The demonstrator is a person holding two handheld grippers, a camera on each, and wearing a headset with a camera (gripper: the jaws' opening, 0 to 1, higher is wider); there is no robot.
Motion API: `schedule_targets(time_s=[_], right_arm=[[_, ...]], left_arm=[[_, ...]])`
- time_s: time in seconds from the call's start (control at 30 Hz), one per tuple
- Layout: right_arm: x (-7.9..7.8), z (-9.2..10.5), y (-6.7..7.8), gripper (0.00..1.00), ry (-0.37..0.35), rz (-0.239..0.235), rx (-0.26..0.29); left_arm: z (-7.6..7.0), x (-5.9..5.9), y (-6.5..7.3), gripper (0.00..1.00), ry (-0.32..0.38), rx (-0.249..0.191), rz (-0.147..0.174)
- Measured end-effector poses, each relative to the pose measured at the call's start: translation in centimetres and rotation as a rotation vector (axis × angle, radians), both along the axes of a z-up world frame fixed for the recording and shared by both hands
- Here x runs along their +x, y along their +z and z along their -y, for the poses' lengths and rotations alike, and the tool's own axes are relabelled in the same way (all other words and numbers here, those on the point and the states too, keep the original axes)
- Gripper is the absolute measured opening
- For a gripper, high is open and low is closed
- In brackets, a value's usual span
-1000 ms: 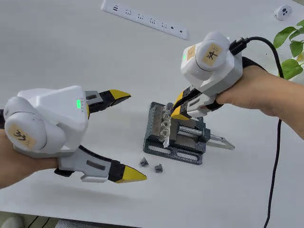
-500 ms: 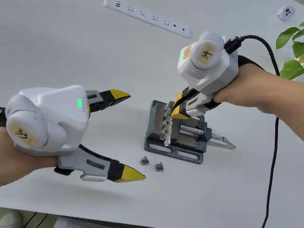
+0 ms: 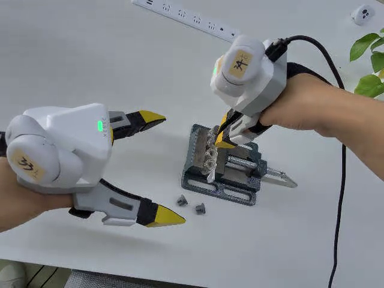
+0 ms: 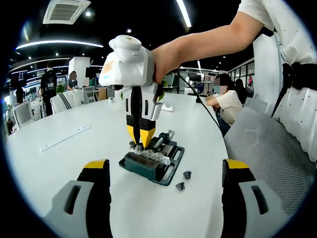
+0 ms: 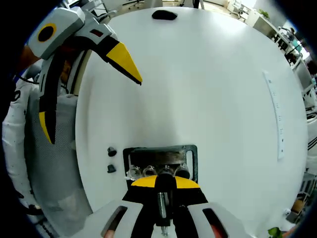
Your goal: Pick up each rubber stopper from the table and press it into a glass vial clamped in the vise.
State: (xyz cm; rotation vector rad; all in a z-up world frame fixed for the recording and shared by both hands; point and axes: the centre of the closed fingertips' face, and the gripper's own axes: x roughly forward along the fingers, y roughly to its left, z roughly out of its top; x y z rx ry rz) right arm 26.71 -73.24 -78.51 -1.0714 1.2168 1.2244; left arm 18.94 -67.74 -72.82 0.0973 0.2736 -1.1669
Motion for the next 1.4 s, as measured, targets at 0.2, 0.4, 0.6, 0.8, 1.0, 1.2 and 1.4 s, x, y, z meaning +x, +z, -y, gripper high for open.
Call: schedule_targets(time_s=[0.2, 0.4, 0.6, 0.8, 1.0, 1.2, 1.4], right_arm=[[0.08, -0.04, -0.1, 0.05, -0.019, -0.007, -0.039], [-0.14, 0.05, -0.03, 0.05, -0.02, 0.003, -0.107], [-0.31, 0.39, 0.2, 0.06, 0.012, 0.009, -0.073], [-0.15, 0.43, 0.2, 0.07, -0.058, -0.005, 0.014], [-0.06, 0.04, 0.01, 0.08, -0.059, 0.008, 0.036], [0.03, -0.09, -0.11, 0.09, -0.073, 0.005, 0.051], [0.07, -0.15, -0.07, 0.1, -0.091, 0.01, 0.071]], left_arm=[[0.23, 0.1, 0.06, 0.94, 0.001, -0.009, -0.001], [0.5, 0.13, 0.19, 0.94, 0.001, -0.018, -0.002], [0.6, 0.15, 0.38, 0.93, -0.001, -0.019, 0.001], [0.36, 0.06, 0.34, 0.93, 0.003, -0.014, -0.001], [0.33, 0.1, 0.38, 0.92, 0.004, -0.016, -0.002], [0.38, 0.11, 0.43, 0.92, 0.006, -0.021, -0.005], [0.38, 0.05, 0.33, 0.91, 0.005, -0.021, -0.007]])
